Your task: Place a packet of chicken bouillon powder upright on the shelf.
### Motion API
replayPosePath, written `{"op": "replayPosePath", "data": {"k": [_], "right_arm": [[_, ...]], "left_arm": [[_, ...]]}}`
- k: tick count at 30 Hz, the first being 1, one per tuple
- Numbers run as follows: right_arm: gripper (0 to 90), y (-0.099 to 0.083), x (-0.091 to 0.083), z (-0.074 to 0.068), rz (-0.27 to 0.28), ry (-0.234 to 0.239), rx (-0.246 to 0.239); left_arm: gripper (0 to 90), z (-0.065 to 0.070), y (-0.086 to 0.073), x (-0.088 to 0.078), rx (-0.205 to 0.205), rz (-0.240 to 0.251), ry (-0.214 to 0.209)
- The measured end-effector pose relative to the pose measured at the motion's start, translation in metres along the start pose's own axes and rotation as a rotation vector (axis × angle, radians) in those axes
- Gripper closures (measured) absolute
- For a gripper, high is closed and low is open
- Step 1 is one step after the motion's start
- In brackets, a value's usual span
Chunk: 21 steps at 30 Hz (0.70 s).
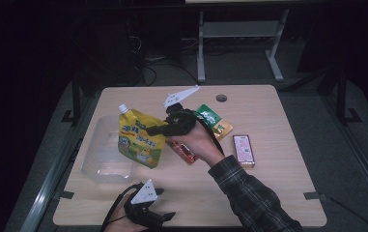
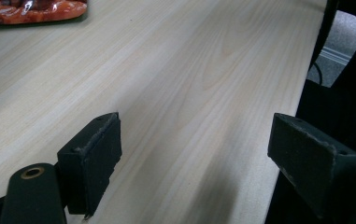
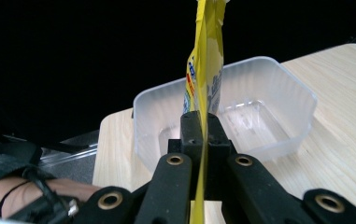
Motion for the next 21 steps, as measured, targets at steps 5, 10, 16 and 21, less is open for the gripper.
{"op": "replayPosePath", "data": {"k": [5, 10, 16, 21], "right_arm": [[90.0, 0.010, 0.015, -0.006, -0.003, 0.008, 0.000], [90.0, 0.020, 0.030, -0.014, -0.016, 0.007, -0.012], [90.0, 0.031, 0.049, -0.023, -0.028, 0.028, -0.024], [90.0, 0.036, 0.065, -0.029, -0.048, 0.029, -0.034]], "left_arm": [[16.9, -0.002, 0.000, 0.000, 0.008, -0.004, 0.004], [16.8, -0.002, 0.000, 0.001, 0.007, 0.003, 0.005], [16.9, -0.002, 0.000, 0.002, 0.002, 0.006, 0.005], [16.8, -0.002, 0.000, 0.001, 0.010, 0.003, 0.009]]}}
Point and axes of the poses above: each handheld gripper's, and its own axes: x roughly forward along the jaws, y roughly out of its top, z roughly to its right, the point moved 2 cm from there along x, roughly forward along the jaws, and after that the axes turned 15 degrees about x, right-handed, at the moved point
